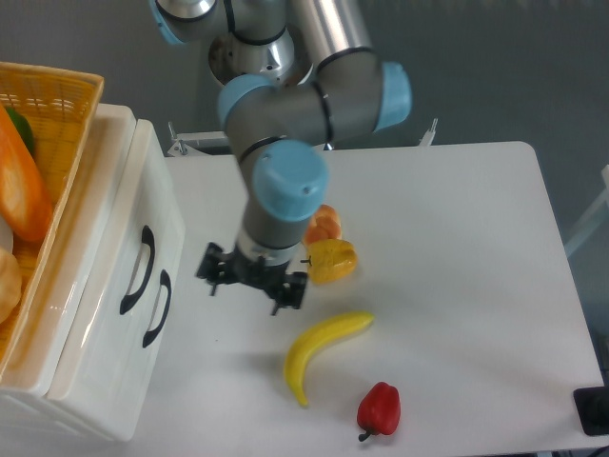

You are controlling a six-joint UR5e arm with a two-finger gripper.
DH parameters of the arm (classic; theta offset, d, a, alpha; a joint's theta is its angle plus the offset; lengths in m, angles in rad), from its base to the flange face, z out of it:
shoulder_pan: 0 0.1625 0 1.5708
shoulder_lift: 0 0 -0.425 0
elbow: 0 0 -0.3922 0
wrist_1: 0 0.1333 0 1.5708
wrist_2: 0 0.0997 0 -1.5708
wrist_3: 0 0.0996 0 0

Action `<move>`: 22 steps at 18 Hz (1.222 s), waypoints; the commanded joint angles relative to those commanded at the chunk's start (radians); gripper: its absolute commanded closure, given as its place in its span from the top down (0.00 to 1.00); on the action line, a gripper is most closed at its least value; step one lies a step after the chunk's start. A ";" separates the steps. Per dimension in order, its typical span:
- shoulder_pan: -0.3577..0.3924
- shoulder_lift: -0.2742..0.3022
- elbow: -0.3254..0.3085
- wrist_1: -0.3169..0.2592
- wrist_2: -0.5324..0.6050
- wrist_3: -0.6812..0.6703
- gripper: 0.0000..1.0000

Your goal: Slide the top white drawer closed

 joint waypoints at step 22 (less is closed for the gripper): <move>0.362 0.166 -0.041 -0.006 0.226 0.903 1.00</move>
